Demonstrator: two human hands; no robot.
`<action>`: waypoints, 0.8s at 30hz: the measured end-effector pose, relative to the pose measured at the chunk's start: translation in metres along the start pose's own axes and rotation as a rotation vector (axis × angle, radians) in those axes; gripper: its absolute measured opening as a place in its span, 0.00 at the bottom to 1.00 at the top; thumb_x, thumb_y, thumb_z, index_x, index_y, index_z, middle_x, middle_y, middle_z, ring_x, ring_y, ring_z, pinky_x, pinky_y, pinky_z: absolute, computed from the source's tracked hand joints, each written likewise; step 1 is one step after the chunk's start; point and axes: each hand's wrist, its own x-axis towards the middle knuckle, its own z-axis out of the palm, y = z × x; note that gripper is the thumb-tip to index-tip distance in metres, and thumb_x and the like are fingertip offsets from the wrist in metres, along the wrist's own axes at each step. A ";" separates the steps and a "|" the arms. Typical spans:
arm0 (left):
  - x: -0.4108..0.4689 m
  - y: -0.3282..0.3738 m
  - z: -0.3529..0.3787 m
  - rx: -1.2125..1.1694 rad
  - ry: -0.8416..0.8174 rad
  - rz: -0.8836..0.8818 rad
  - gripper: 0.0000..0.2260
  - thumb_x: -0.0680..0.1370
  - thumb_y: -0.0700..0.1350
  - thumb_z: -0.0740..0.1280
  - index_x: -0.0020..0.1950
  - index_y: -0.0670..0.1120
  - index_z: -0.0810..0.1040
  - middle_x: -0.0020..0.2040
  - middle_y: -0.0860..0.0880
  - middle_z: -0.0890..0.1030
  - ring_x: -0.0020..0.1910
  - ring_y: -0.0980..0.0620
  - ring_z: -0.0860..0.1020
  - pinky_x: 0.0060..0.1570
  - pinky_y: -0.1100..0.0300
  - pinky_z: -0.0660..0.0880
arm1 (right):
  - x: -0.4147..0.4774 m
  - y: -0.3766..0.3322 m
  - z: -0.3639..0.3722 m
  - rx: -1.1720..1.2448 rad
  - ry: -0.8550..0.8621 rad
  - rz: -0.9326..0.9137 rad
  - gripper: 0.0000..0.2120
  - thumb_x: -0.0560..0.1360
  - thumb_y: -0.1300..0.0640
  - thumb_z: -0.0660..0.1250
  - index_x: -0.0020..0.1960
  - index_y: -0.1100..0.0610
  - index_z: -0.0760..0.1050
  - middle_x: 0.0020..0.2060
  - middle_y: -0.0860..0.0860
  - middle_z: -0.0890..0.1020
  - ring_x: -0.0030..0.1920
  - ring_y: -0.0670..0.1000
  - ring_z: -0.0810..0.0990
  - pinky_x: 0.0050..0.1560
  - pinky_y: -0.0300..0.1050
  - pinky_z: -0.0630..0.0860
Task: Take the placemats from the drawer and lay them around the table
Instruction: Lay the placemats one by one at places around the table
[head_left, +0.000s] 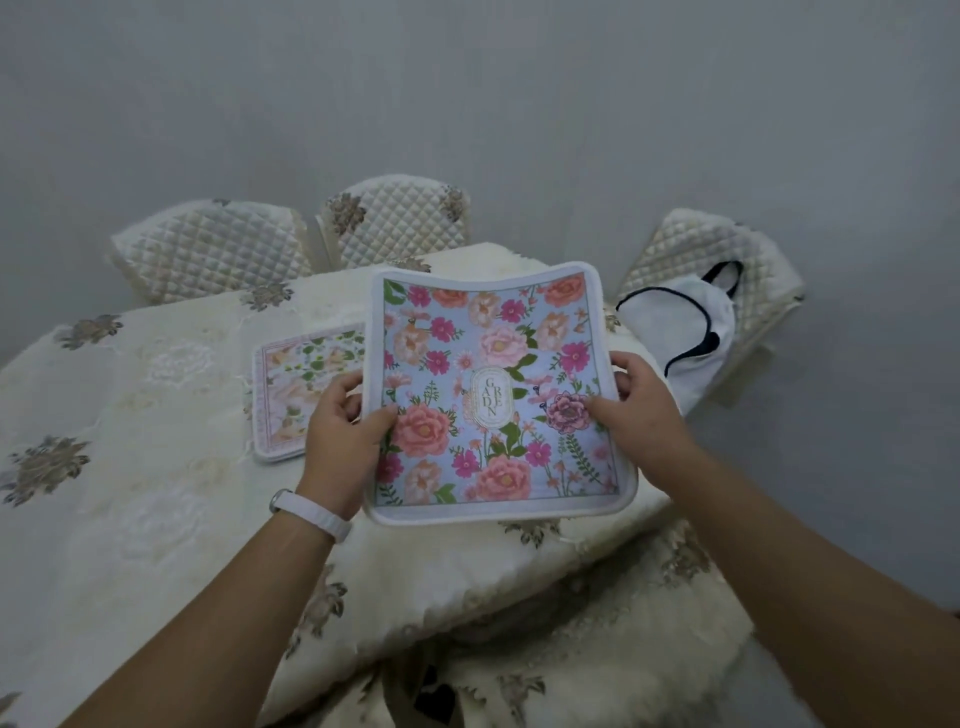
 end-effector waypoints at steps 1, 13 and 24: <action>-0.005 0.000 0.013 0.005 -0.007 -0.001 0.16 0.76 0.36 0.70 0.60 0.52 0.75 0.50 0.49 0.85 0.47 0.48 0.84 0.40 0.52 0.82 | -0.003 0.002 -0.013 0.004 0.008 -0.007 0.18 0.75 0.63 0.70 0.58 0.46 0.70 0.44 0.44 0.84 0.40 0.45 0.85 0.32 0.37 0.79; -0.087 0.015 0.223 0.008 -0.079 0.040 0.16 0.76 0.35 0.70 0.60 0.49 0.74 0.50 0.46 0.85 0.46 0.46 0.85 0.38 0.53 0.82 | -0.029 0.037 -0.237 0.064 0.094 -0.070 0.21 0.74 0.66 0.71 0.60 0.49 0.68 0.46 0.44 0.81 0.39 0.41 0.85 0.31 0.36 0.79; -0.132 0.018 0.418 0.069 -0.249 0.065 0.16 0.75 0.38 0.71 0.57 0.54 0.74 0.46 0.51 0.86 0.43 0.46 0.85 0.36 0.52 0.82 | -0.058 0.072 -0.430 0.041 0.265 -0.019 0.21 0.74 0.64 0.71 0.63 0.51 0.69 0.47 0.42 0.81 0.40 0.42 0.85 0.32 0.37 0.79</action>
